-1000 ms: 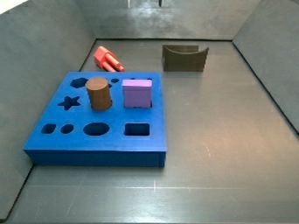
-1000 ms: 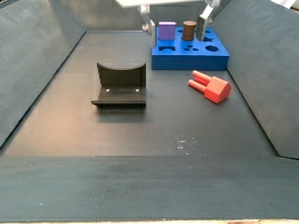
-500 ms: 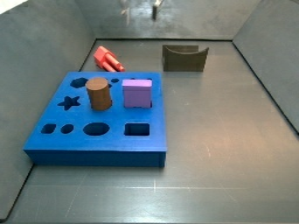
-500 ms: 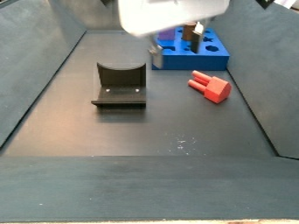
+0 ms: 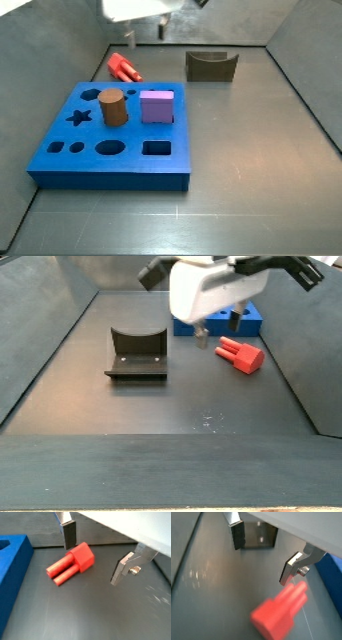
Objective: Pick up the 3 prong object. Move up. Rotate the 3 prong object. Place the 3 prong object on the fixture. Regrasp the 3 prong object. Move to above the board. Insert the 3 prong object.
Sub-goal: Pick up the 3 prong object.
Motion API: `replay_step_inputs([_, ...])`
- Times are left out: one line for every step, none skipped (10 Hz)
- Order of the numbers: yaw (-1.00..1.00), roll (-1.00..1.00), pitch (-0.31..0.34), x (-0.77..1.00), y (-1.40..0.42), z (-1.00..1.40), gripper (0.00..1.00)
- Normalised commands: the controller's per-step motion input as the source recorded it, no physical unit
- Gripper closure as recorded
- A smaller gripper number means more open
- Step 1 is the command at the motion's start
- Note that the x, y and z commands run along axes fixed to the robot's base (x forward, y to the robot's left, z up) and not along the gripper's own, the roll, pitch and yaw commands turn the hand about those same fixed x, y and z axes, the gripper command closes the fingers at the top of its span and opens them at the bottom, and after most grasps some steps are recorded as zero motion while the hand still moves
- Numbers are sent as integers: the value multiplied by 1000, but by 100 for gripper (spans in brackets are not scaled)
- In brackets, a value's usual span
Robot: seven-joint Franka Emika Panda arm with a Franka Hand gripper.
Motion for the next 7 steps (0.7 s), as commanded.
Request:
replay_step_inputs([11,29,0,0,-120,0,0])
replay_step_inputs([60,193,0,-743,0,-754,0])
replay_step_inputs([29,176,-44,-991,0,-777,0])
replay_step_inputs([0,0,-3,-134,0,-9,0])
replay_step_inputs([11,63,0,-43,0,-191,0])
replay_step_inputs([6,221,0,-694,0,-711,0])
replay_step_inputs([0,0,-9,-97,0,-97,0])
